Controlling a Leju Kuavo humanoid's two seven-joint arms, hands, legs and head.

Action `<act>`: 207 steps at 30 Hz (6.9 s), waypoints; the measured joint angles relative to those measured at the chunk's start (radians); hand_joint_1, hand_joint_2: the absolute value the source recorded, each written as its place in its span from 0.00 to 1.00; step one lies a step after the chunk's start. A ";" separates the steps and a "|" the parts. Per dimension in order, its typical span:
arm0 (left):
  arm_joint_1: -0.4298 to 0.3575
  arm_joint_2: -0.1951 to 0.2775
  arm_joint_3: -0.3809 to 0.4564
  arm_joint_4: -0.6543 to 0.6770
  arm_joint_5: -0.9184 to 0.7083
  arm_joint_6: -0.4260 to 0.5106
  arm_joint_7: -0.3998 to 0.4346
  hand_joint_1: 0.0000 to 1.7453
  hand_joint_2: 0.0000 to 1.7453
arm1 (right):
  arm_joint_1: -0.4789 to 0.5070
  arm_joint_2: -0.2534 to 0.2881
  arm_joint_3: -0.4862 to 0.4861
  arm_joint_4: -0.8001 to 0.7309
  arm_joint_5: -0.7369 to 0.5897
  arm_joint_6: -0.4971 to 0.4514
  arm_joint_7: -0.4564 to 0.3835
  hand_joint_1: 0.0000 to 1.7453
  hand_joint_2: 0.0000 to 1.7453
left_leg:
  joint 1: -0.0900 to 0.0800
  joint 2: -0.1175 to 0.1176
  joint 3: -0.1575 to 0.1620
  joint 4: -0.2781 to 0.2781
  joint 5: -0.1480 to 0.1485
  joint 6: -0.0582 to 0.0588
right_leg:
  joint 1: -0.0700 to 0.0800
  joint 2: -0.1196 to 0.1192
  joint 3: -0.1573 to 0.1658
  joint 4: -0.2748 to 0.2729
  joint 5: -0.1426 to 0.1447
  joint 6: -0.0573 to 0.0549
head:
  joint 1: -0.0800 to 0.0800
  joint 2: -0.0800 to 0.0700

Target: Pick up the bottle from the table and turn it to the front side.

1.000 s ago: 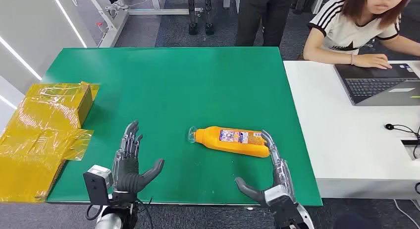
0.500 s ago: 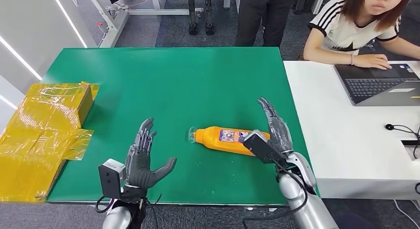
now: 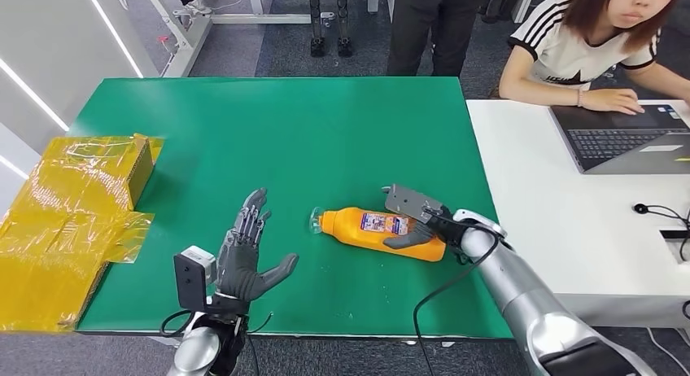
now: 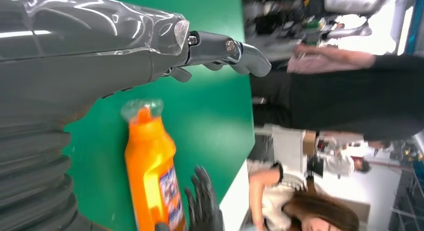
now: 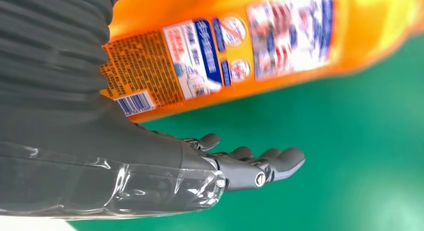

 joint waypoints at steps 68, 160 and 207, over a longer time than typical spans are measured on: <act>-0.048 -0.004 0.052 0.160 0.370 -0.353 0.142 0.00 1.00 | -0.129 -0.207 0.671 -0.073 -0.038 -0.268 0.065 1.00 1.00 | 0.001 0.000 0.005 0.001 0.000 0.001 | 0.000 0.000 0.006 -0.001 0.001 0.001 | 0.000 0.000; -0.511 -0.022 -0.055 0.227 0.256 -0.490 0.243 1.00 1.00 | 0.263 0.161 0.051 -0.387 -0.212 -0.345 -0.202 1.00 1.00 | 0.000 -0.005 0.001 0.001 0.001 0.000 | 0.000 -0.004 0.003 0.000 -0.001 0.001 | 0.000 0.000; -0.787 0.011 -0.067 0.595 0.075 -0.397 0.190 1.00 1.00 | 0.433 0.088 -0.088 -0.507 -0.273 -0.297 -0.278 0.00 1.00 | 0.000 -0.004 0.001 0.001 0.001 0.000 | 0.000 -0.003 0.003 0.000 -0.001 0.001 | 0.000 0.000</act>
